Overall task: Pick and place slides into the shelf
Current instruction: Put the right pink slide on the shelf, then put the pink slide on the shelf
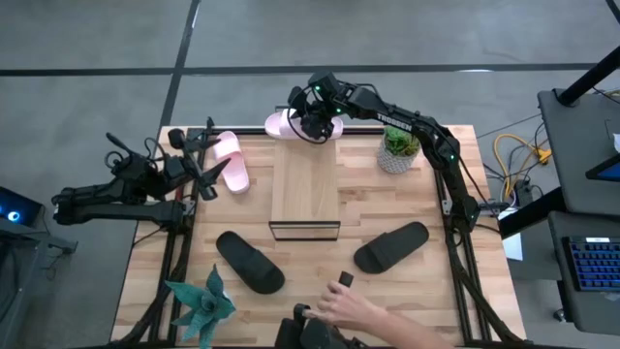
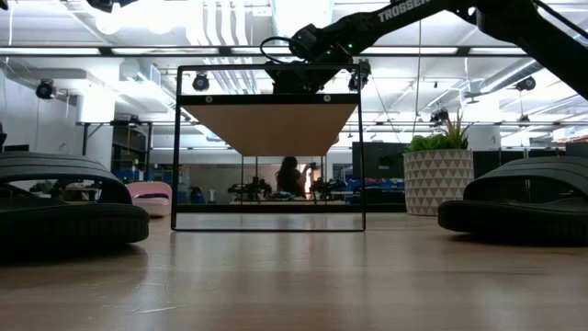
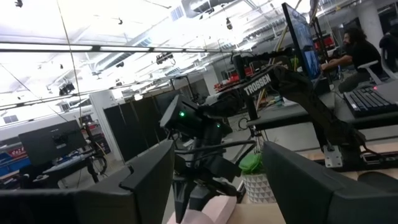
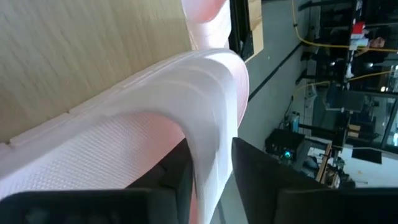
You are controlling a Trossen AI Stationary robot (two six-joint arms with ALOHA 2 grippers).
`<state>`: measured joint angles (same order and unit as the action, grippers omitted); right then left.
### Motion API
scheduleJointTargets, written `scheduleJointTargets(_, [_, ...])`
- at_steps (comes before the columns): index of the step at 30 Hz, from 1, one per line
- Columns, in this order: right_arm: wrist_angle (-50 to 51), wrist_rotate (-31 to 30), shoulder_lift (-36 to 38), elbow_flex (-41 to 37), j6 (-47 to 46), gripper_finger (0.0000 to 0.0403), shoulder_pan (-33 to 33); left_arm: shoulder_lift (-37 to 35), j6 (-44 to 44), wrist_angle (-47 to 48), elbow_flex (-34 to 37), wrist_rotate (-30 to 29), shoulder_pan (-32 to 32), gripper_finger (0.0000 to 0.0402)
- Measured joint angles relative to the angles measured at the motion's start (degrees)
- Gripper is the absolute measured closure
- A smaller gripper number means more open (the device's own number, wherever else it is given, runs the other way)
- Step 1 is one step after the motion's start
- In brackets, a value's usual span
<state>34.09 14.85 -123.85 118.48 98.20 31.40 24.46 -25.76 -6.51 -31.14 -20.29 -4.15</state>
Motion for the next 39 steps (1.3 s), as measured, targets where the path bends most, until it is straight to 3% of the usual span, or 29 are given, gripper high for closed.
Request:
scheduleJointTargets(3, [0.1,-1.0,0.0,0.1,-2.0,0.0281,-0.1,0.0,0.0,0.0,0.3,0.0,0.0,0.0173])
scheduleJointTargets(11, [4.9,-12.1,0.6,2.2,-7.6,0.0254,-1.7,0.0,0.0,-0.5,1.3,-0.2,0.0,0.0173])
scheduleJointTargets(22, [13.9,-22.8,4.2,8.1,-21.0,0.0263,-3.7,0.2,-0.1,-0.5,1.6,-3.5,0.0,0.0173])
scheduleJointTargets(28, [18.8,-18.6,10.0,8.8,-31.8,0.0273,-3.5,2.3,-0.2,-1.5,1.6,-4.8,0.0,0.0173])
scheduleJointTargets(34, [19.7,-4.7,15.6,8.8,-41.3,0.0280,-2.2,6.0,-2.4,-1.8,-1.9,-15.0,0.0,0.0173])
scheduleJointTargets(39, [19.8,-1.8,17.2,8.7,-53.5,0.0282,-2.0,10.2,-2.3,2.3,-7.7,-18.0,0.0,0.0173])
